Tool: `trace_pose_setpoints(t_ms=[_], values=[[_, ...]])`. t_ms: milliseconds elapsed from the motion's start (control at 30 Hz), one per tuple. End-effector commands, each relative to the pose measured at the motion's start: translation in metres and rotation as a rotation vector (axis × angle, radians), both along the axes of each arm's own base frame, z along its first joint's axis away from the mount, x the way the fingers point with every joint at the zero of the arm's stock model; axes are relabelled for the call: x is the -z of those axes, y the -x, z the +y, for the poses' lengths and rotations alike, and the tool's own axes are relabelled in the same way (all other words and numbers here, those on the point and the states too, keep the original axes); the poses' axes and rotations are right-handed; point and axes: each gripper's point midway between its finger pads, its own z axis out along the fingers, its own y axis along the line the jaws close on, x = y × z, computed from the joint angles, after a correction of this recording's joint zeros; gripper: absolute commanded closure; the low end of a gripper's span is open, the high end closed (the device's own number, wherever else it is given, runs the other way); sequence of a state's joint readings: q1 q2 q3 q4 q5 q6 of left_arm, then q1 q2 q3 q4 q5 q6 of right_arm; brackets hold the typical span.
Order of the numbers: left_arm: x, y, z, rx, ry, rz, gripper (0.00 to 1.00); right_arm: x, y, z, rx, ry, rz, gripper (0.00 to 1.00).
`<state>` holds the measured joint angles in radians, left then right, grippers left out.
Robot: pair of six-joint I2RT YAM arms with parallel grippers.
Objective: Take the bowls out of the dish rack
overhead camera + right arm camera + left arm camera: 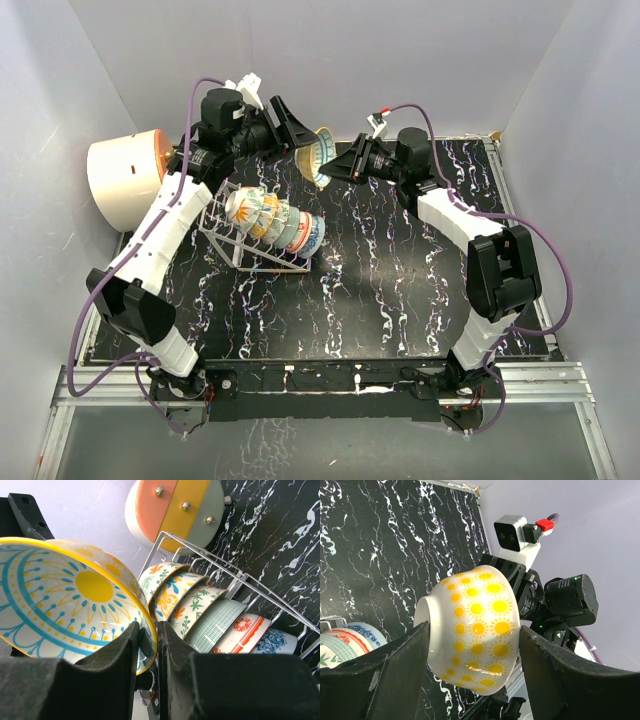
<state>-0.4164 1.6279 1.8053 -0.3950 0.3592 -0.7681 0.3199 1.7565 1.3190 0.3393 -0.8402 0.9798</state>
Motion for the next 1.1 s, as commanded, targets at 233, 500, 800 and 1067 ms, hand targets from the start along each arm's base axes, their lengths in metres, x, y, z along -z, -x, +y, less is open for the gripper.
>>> trace_pose_setpoints(t_ms=[233, 500, 800, 1067], values=[[-0.036, 0.021, 0.011, -0.024, 0.042, -0.090, 0.23, -0.035, 0.024, 0.001, -0.037, -0.037, -0.148, 0.93], [-0.029, 0.025, 0.027, -0.078, -0.030, -0.092, 0.04, -0.037, 0.027, -0.007, -0.014, -0.040, -0.149, 0.92], [-0.021, 0.032, 0.056, -0.166, -0.152, -0.111, 0.03, -0.026, 0.019, -0.052, 0.105, -0.018, -0.102, 0.92], [-0.008, 0.040, 0.082, -0.230, -0.272, -0.100, 0.03, 0.037, -0.001, -0.155, 0.434, 0.140, 0.122, 0.92]])
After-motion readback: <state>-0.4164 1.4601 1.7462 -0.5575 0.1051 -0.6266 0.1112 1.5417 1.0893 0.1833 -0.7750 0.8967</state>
